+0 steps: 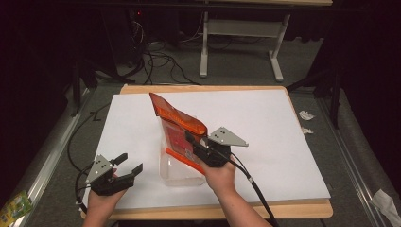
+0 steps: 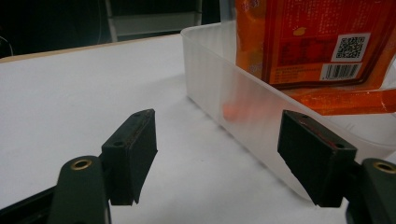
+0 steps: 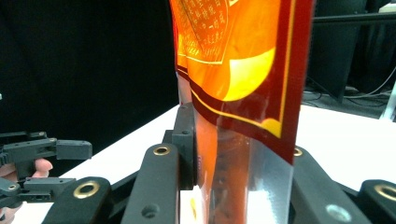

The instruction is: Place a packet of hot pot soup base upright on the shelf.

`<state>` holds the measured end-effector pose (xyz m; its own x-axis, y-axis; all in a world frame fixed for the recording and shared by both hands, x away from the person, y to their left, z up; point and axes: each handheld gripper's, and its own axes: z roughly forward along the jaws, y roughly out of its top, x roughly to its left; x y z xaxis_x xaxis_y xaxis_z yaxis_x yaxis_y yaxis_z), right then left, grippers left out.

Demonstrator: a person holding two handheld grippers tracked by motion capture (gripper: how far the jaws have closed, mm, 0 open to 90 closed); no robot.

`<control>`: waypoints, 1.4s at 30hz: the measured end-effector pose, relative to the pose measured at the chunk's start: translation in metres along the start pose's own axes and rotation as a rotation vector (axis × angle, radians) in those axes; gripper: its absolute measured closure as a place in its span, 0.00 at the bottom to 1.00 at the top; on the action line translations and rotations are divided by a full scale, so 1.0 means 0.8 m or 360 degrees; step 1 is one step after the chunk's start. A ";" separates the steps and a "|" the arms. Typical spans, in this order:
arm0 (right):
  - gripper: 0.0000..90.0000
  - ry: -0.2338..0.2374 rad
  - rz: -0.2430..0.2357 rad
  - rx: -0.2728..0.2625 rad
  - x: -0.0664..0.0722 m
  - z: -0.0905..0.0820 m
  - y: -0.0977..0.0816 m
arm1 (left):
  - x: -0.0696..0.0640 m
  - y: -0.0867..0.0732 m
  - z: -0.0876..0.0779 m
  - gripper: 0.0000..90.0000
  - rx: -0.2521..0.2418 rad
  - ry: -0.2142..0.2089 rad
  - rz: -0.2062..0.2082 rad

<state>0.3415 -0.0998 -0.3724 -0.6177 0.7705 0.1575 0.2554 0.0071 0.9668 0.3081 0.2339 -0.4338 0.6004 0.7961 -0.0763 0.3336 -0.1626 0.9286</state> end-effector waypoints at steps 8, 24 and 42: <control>0.81 -0.0003 0.0012 0.0007 -0.001 0.004 -0.011 | 0.000 0.000 0.000 0.32 -0.0001 0.0002 0.0005; 0.80 0.0025 -0.0040 0.0053 -0.001 0.001 -0.032 | -0.002 0.000 0.001 0.32 0.0014 -0.0010 0.0013; 0.80 0.0065 0.0017 0.0065 -0.015 -0.022 -0.062 | -0.004 0.000 0.002 0.32 0.0019 -0.0019 0.0027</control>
<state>0.3232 -0.1202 -0.4184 -0.6444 0.7440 0.1770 0.2921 0.0256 0.9560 0.3071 0.2308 -0.4345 0.6145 0.7863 -0.0651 0.3320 -0.1828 0.9254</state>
